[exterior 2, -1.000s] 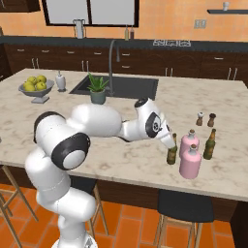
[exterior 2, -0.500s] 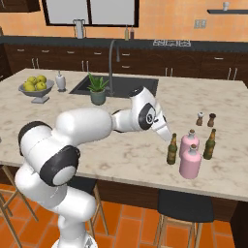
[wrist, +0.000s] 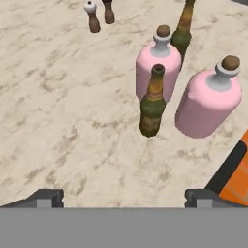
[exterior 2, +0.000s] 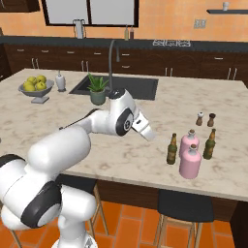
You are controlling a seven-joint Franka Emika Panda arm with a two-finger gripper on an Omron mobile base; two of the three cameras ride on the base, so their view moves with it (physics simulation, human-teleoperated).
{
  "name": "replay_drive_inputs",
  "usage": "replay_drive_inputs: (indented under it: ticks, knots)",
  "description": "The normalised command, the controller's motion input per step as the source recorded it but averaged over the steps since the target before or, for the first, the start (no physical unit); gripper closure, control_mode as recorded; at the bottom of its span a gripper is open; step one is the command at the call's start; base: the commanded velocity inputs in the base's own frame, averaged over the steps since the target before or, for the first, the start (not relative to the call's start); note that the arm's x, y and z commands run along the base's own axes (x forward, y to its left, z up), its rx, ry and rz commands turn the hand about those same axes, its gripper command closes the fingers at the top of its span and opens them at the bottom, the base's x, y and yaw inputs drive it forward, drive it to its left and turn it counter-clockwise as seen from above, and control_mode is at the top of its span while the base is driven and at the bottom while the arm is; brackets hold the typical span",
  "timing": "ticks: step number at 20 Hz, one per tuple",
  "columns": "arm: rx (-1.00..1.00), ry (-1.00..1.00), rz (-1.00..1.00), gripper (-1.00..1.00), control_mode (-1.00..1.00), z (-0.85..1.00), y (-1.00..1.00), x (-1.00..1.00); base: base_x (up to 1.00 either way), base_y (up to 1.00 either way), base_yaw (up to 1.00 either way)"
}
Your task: Move the plastic bottles in the middle to the plastics group, and the glass bottles in the middle to the glass group.
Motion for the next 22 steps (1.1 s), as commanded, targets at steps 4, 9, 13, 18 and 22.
replay_drive_inputs:
  ticks: [4,9,13,18,22]
  knots:
    - [0.0,0.28,0.74,-1.0,-1.0,0.09,1.0,-0.05,0.0,0.0,0.0]
    - [0.0,0.35,0.72,-1.0,-1.0,0.22,0.99,0.0,0.0,0.0,0.0]
    - [0.0,0.36,0.67,-1.0,-1.0,0.24,1.0,0.0,0.0,0.0,0.0]
    - [-0.05,0.26,0.6,-1.0,-1.0,0.06,1.0,0.0,0.0,0.0,0.0]
    - [-0.12,0.03,0.36,-1.0,-1.0,-0.01,1.0,0.0,0.0,0.0,0.0]
